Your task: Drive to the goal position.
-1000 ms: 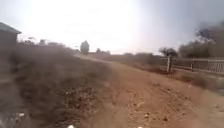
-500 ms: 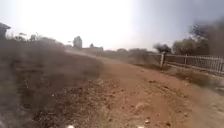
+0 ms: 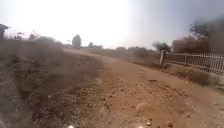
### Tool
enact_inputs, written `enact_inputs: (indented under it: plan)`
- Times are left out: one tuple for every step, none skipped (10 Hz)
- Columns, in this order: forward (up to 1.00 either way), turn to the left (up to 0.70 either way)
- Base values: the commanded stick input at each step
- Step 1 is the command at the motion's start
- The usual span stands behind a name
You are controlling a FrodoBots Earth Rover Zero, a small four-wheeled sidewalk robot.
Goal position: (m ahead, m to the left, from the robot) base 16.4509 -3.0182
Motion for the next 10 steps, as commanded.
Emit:
enact_inputs:
  plan:
    - [0.00,0.00]
    - [0.45,-0.24]
    - [0.45,-0.25]
    - [0.45,-0.27]
    - [0.45,-0.27]
    - [0.45,-0.27]
    - [0.45,-0.19]
    - [0.45,-0.10]
    - [0.45,0.00]
    - [0.45,0.00]
